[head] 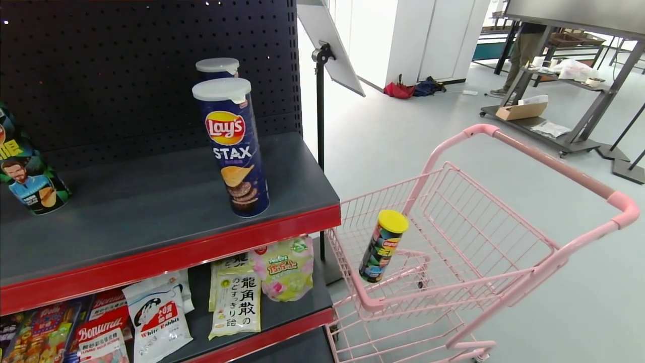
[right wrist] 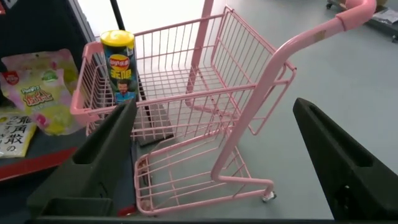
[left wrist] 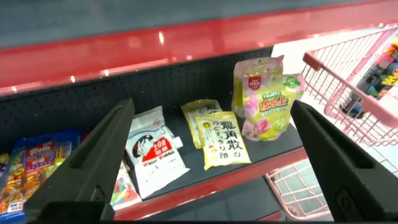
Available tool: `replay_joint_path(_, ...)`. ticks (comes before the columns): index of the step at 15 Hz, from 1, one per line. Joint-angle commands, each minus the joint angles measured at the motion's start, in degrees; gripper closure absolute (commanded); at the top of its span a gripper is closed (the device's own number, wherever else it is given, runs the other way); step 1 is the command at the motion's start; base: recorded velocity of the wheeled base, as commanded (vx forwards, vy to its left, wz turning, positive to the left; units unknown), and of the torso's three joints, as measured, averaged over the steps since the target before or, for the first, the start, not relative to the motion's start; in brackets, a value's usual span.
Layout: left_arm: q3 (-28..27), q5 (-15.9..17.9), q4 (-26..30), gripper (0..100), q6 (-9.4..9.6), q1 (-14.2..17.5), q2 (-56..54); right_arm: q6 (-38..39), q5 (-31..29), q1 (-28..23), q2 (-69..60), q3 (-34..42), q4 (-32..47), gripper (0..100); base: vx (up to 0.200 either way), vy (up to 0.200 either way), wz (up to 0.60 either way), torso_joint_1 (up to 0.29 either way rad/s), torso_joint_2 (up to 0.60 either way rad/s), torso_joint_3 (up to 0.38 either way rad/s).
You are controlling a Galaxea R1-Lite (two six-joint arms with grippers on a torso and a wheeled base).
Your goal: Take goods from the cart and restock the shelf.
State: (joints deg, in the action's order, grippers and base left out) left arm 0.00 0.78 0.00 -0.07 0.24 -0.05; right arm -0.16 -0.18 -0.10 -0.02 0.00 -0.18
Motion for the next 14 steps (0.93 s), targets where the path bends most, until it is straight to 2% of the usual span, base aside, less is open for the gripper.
replay_joint_path(1,0.0,0.0,0.0,0,-0.01,0.0,0.0,0.0,0.0,0.0,0.0,0.0,0.0,0,0.0,0.0,0.0,-0.188,0.52,0.344)
replay_joint_path(4,0.0,0.0,0.0,0,-0.01,0.0,0.0,0.1,0.0,0.0,0.0,0.0,0.0,0,0.0,0.0,0.0,-0.124,0.35,0.225)
replay_joint_path(9,0.0,0.0,0.0,0,-0.01,0.0,0.0,-0.5,1.3,0.1,0.6,-0.9,-0.2,0,0.0,0.0,0.0,-0.011,0.03,0.023)
replay_joint_path(10,0.0,0.0,0.0,0,-0.01,0.0,0.0,1.9,4.7,2.1,10.7,-10.4,-0.3,0,0.0,0.0,0.0,0.0,0.0,0.0)
replay_joint_path(12,0.0,0.0,0.0,0,0.07,0.0,0.0,12.9,3.2,2.8,31.4,-29.8,-1.0,0,0.0,0.0,0.0,0.0,0.0,0.0)
replay_joint_path(13,0.0,0.0,0.0,0,0.07,0.0,0.0,13.4,3.4,3.6,45.1,-37.8,-1.9,0,0.0,0.0,0.0,0.0,0.0,0.0)
replay_joint_path(14,0.0,0.0,0.0,0,0.07,0.0,0.0,13.4,3.4,3.6,45.1,-37.8,-1.9,0,0.0,0.0,0.0,0.0,0.0,0.0)
